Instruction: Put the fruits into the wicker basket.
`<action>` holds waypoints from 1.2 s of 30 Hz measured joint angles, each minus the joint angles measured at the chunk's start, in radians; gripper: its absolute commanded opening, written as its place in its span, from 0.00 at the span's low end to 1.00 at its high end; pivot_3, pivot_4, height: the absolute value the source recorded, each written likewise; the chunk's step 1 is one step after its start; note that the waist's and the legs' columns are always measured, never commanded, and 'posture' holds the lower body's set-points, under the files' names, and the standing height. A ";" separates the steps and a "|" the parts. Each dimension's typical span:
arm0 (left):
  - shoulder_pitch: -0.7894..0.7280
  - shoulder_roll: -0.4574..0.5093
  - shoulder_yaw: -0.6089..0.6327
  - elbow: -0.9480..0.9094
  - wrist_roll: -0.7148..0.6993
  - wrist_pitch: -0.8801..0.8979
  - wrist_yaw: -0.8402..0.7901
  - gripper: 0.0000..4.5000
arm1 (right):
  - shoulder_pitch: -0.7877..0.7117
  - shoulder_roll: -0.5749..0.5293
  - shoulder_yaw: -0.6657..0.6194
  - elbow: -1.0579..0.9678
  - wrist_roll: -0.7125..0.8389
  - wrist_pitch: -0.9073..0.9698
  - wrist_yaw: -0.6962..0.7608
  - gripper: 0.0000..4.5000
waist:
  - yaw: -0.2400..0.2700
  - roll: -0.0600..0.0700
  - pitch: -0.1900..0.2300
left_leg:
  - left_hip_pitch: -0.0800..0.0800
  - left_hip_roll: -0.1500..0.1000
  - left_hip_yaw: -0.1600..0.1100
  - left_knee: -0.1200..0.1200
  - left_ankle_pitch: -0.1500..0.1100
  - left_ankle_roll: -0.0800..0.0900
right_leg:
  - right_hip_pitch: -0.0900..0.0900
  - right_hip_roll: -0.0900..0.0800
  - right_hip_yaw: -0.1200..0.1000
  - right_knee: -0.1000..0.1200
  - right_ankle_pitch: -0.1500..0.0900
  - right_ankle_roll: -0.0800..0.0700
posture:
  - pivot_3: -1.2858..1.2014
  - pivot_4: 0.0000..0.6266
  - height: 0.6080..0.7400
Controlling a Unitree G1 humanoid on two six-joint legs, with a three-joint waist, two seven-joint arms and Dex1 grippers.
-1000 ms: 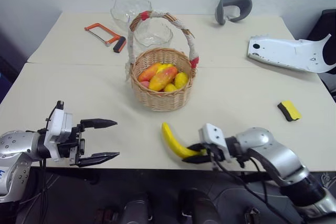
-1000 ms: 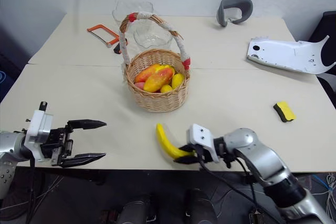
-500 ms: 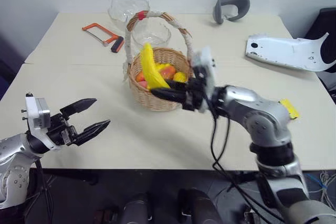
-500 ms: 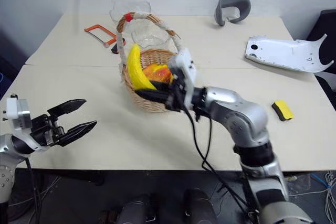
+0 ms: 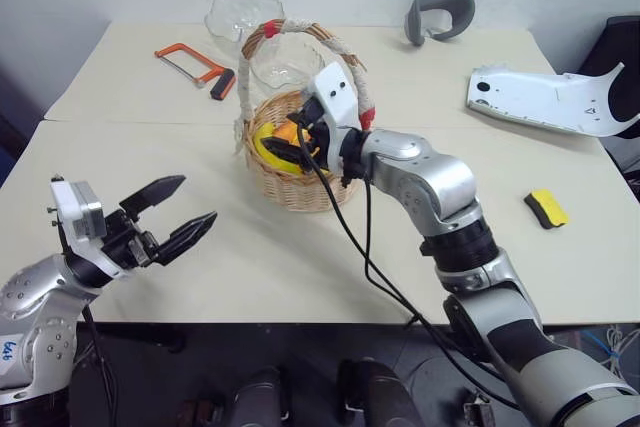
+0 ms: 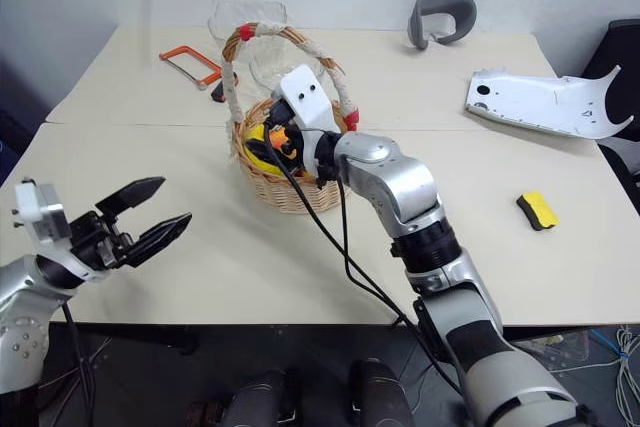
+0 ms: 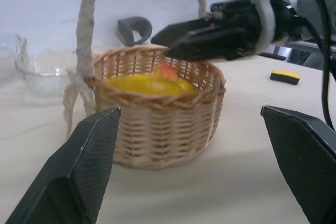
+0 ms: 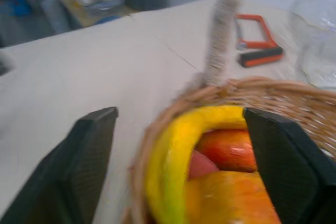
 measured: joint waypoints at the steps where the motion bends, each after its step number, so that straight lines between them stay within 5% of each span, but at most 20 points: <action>1: -0.012 0.011 0.003 0.000 -0.008 0.006 0.000 1.00 | 0.047 -0.048 -0.012 -0.068 0.047 0.011 0.068 0.99 | 0.001 0.000 0.000 | 0.000 0.000 -0.001 0.000 -0.001 0.001 | 0.001 0.000 0.000 -0.001 0.000 0.000 | 0.52 0.24 1.00; 7: 0.030 0.067 0.031 0.008 -0.041 0.059 -0.022 1.00 | 0.534 -0.368 -0.285 -0.333 0.265 0.019 0.350 0.99 | 0.000 0.000 0.000 | -0.001 0.000 0.000 0.000 -0.008 0.009 | 0.004 0.001 0.000 -0.010 0.001 0.003 | 0.52 0.24 1.00; 10: 0.010 0.108 0.047 0.012 -0.097 0.120 -0.034 1.00 | 0.573 -0.422 -0.367 -0.251 0.233 -0.083 0.393 0.99 | -0.013 0.000 0.000 | 0.004 0.001 0.005 0.000 -0.007 0.009 | 0.005 0.001 0.000 -0.010 0.003 0.005 | 0.52 0.24 1.00; 24: -0.122 0.108 -0.082 0.006 -0.126 0.182 -0.072 1.00 | -0.116 -0.138 -0.205 0.751 -0.116 -0.630 0.508 0.99 | -0.015 0.004 0.003 | 0.002 0.002 0.006 -0.002 0.005 -0.002 | 0.000 0.002 0.000 -0.003 0.005 0.000 | 0.52 0.24 1.00; 28: -0.122 0.099 -0.089 0.005 -0.123 0.181 -0.065 1.00 | -0.198 -0.107 -0.198 0.925 -0.147 -0.701 0.589 0.81 | -0.010 0.004 0.003 | 0.001 0.001 0.006 -0.001 0.003 0.001 | 0.000 0.001 0.001 -0.004 0.005 0.000 | 0.52 0.24 1.00; 36: -0.124 0.076 -0.110 0.002 -0.114 0.175 -0.059 1.00 | -0.164 -0.121 -0.232 0.864 -0.138 -0.714 0.683 0.19 | -0.002 0.004 0.003 | 0.001 0.002 0.005 0.000 0.003 0.000 | 0.001 0.001 0.000 -0.004 0.005 0.001 | 0.52 0.24 1.00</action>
